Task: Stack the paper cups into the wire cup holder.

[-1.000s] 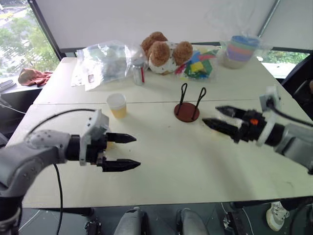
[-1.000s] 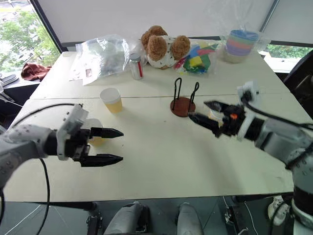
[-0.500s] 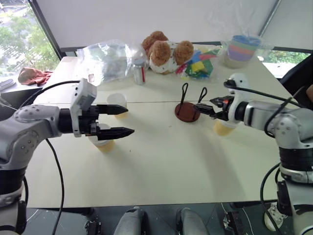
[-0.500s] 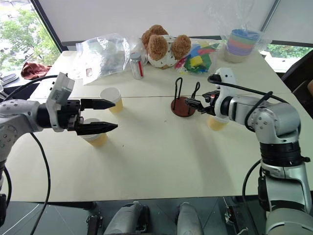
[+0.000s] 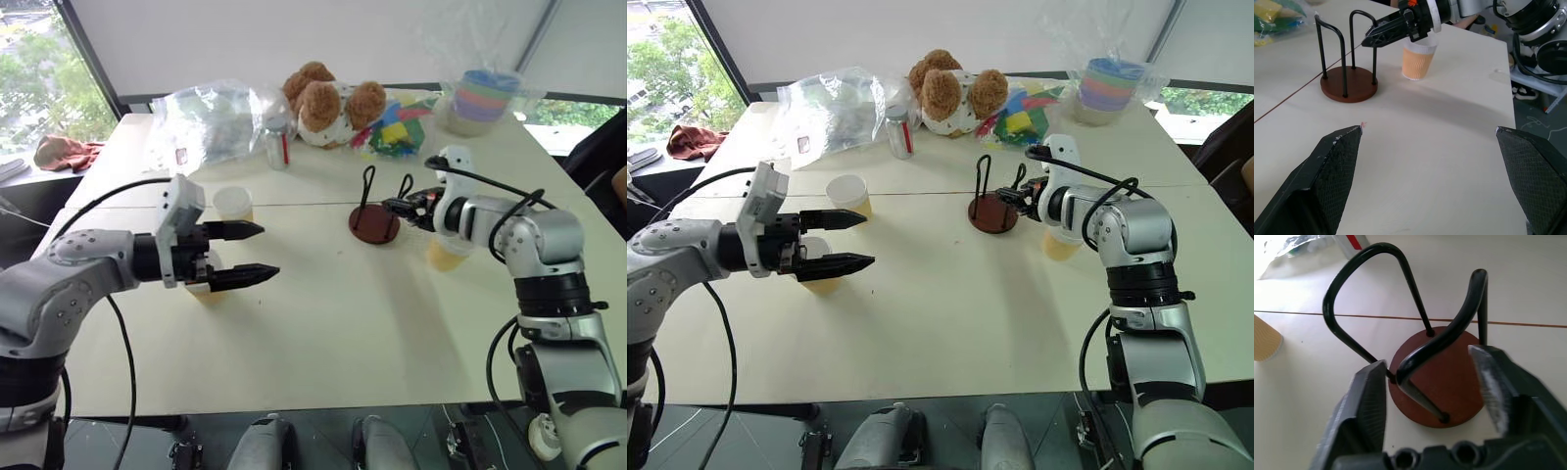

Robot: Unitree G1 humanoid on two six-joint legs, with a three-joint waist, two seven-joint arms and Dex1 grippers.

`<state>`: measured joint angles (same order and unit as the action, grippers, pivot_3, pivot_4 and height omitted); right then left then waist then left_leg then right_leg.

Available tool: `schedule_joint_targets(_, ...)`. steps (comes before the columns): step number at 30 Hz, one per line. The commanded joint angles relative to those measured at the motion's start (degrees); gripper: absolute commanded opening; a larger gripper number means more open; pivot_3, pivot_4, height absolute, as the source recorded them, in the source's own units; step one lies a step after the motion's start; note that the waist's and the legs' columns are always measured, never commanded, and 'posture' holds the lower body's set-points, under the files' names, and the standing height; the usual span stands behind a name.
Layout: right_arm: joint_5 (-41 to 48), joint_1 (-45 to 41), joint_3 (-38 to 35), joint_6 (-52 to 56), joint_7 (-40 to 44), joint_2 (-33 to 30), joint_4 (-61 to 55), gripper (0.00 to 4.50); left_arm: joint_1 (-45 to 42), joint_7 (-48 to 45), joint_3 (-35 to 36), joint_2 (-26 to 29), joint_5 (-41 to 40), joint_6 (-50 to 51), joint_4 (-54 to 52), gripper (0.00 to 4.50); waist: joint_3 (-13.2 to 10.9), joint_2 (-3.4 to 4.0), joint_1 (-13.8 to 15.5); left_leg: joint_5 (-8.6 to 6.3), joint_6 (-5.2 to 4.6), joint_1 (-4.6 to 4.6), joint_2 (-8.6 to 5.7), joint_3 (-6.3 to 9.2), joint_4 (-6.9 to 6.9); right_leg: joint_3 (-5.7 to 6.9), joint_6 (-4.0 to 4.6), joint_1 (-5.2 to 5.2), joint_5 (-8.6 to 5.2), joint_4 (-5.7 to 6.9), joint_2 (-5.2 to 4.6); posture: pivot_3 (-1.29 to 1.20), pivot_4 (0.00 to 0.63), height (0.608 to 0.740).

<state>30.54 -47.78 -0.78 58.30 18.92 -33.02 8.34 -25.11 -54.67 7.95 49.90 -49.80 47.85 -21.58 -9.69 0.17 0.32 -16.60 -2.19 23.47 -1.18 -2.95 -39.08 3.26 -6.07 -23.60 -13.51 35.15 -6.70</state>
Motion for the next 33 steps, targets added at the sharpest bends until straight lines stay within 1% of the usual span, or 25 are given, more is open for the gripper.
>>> schedule_joint_targets(1,-1.6,-2.2,-0.5,-1.8,1.6,0.6,-1.7,0.93,-0.1,-0.3,1.7,0.5,0.7,-1.7,-1.1,4.50,0.0,0.00,-0.1,0.00,0.00,0.00,0.00,0.00,0.00,0.00,0.00,0.00,0.00,0.00,0.00,0.00,0.150,0.740)
schedule_joint_targets(2,-2.1,-2.2,-0.3,-2.2,2.0,0.8,-1.9,0.39,-0.2,-0.4,1.7,0.5,0.8,-1.8,-0.9,4.50,0.0,0.00,-0.1,0.00,0.00,0.00,0.00,0.00,0.00,0.00,0.00,0.00,0.00,0.00,0.00,0.00,0.150,0.740)
schedule_joint_targets(3,-2.8,-2.1,0.0,-3.0,2.5,0.8,-2.1,0.01,-0.4,-0.5,1.7,0.4,0.9,-1.8,-0.8,4.50,0.0,0.00,-0.1,0.00,0.00,0.00,0.00,0.00,0.00,0.00,0.00,0.00,0.00,0.00,0.00,0.00,0.150,0.740)
schedule_joint_targets(7,-7.0,-0.7,3.2,-7.8,5.5,-0.7,-5.2,0.01,-1.0,-0.2,1.6,-0.1,0.6,-1.9,-0.3,4.50,0.0,0.01,-0.1,0.00,0.01,0.00,0.00,0.00,0.00,0.00,0.00,-0.01,0.00,0.00,0.00,0.00,0.150,0.740)
schedule_joint_targets(10,-5.5,1.1,1.8,-3.0,4.4,-0.3,-14.1,0.01,-1.0,-0.6,1.8,0.5,0.6,-1.6,-0.3,4.50,0.0,0.02,-0.1,0.01,0.01,0.01,0.00,0.00,0.03,0.00,0.00,-0.05,0.00,0.02,0.00,0.00,0.150,0.740)
schedule_joint_targets(12,-2.5,2.2,-1.3,4.2,1.0,2.9,-21.0,0.01,-1.3,-1.2,2.2,1.2,0.2,-1.1,0.0,4.50,0.0,0.01,-0.1,0.02,0.04,0.01,0.01,0.01,0.07,0.00,-0.01,-0.07,0.00,0.06,0.00,0.00,0.150,0.740)
schedule_joint_targets(15,0.0,4.5,-4.2,15.6,-5.2,10.1,-30.6,0.01,-1.1,-2.6,2.0,2.4,0.3,-0.8,1.2,4.50,0.0,0.01,-0.2,0.04,0.08,0.02,0.04,0.02,0.09,0.01,-0.01,-0.07,0.00,0.09,0.01,0.00,0.150,0.740)
schedule_joint_targets(19,-0.3,7.8,-5.3,23.6,-10.6,17.6,-38.6,0.01,-1.1,-4.9,1.2,4.0,1.0,-0.9,2.2,4.50,0.0,0.01,-0.2,0.06,0.12,0.01,0.03,0.03,0.08,0.01,0.00,-0.09,0.00,0.08,0.00,0.00,0.150,0.740)
schedule_joint_targets(22,-1.9,10.8,-4.0,24.6,-12.6,19.2,-41.0,0.01,-1.4,-6.8,0.1,5.4,1.8,-0.8,3.1,4.50,0.0,0.01,0.1,0.06,0.12,0.01,-0.02,0.02,0.07,0.01,0.00,-0.08,0.00,0.06,-0.02,0.00,0.150,0.740)
schedule_joint_targets(26,-2.8,12.8,-1.8,23.8,-12.8,18.7,-41.7,0.01,-1.2,-7.9,-1.1,5.1,3.2,-1.7,3.4,4.50,0.0,0.02,0.0,0.06,0.12,0.01,-0.05,0.01,0.06,0.00,0.01,-0.08,-0.01,0.03,-0.02,0.00,0.150,0.740)
schedule_joint_targets(29,-3.3,13.3,-1.0,23.0,-12.2,18.2,-41.5,1.21,-1.4,-8.0,-1.3,4.5,3.5,-1.6,3.5,4.50,0.0,0.02,-0.3,0.06,0.12,0.01,-0.02,0.02,0.08,0.01,0.01,-0.10,-0.01,0.04,0.03,0.00,0.150,0.740)
schedule_joint_targets(31,-3.5,13.7,-0.4,22.3,-11.5,17.1,-41.5,2.21,-1.4,-7.9,-1.5,4.3,3.6,-1.6,3.5,4.50,0.0,0.02,-0.5,0.06,0.11,0.01,-0.02,0.02,0.08,0.01,0.00,-0.10,-0.01,0.04,0.04,0.00,0.150,0.740)
schedule_joint_targets(33,-4.6,13.7,1.2,20.6,-10.6,15.0,-41.2,3.31,-1.5,-7.9,-1.7,4.0,3.8,-1.7,3.7,4.50,0.0,0.02,-0.9,0.05,0.11,0.01,-0.02,0.02,0.08,0.01,0.00,-0.10,-0.01,0.04,0.04,0.00,0.150,0.740)
